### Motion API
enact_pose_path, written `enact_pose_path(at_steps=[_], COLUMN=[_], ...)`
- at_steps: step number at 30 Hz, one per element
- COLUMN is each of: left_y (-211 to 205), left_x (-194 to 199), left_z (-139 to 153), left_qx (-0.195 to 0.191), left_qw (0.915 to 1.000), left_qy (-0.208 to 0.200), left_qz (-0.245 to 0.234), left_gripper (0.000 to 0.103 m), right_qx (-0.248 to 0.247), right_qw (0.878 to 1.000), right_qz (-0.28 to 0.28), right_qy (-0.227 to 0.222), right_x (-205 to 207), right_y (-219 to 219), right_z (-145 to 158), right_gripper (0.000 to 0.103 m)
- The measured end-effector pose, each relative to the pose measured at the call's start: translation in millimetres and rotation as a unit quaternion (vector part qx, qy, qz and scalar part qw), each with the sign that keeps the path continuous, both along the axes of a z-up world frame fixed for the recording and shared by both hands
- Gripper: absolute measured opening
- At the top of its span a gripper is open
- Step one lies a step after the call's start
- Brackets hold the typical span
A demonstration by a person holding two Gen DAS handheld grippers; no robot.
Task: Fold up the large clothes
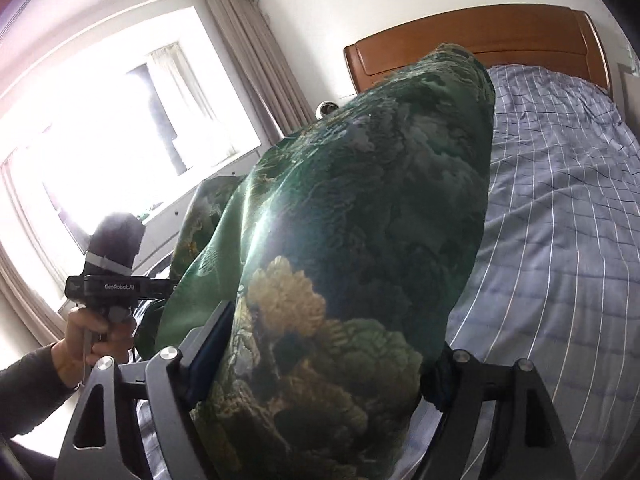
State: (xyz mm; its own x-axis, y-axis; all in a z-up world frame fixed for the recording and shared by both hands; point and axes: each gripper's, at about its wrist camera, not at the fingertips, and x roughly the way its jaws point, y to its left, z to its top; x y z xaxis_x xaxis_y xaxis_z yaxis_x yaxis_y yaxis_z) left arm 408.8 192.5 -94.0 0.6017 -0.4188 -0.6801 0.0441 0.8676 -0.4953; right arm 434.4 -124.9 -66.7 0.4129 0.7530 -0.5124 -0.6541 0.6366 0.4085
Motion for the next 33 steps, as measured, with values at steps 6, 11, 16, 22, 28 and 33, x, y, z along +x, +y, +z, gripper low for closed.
enact_pose_path(at_steps=[6, 11, 16, 22, 28, 33], left_y=[1, 18, 2, -57, -108, -133], left_x=[39, 19, -48, -108, -169, -195], left_z=[-81, -70, 1, 40, 49, 43], left_qx=[0.014, -0.018, 0.132, 0.3, 0.354, 0.304], left_qw=[0.9952, 0.9963, 0.9881, 0.9367, 0.9024, 0.9305], left_qy=[0.09, 0.057, -0.058, -0.146, -0.175, -0.144], left_qz=[0.036, 0.062, 0.054, 0.105, 0.172, 0.144], left_gripper=[0.073, 0.088, 0.096, 0.102, 0.103, 0.103], right_qx=[-0.019, 0.001, -0.013, -0.109, -0.094, -0.148], right_qw=[0.989, 0.969, 0.982, 0.972, 0.953, 0.944], right_qz=[-0.055, -0.137, -0.148, -0.192, -0.237, -0.267], right_qy=[0.139, 0.207, 0.118, -0.084, -0.164, -0.127], right_x=[51, 45, 6, -79, -143, -181], right_y=[-29, -57, -78, -87, -108, -104], right_z=[-69, -117, -67, 14, 53, 53], right_gripper=[0.089, 0.101, 0.101, 0.101, 0.102, 0.102])
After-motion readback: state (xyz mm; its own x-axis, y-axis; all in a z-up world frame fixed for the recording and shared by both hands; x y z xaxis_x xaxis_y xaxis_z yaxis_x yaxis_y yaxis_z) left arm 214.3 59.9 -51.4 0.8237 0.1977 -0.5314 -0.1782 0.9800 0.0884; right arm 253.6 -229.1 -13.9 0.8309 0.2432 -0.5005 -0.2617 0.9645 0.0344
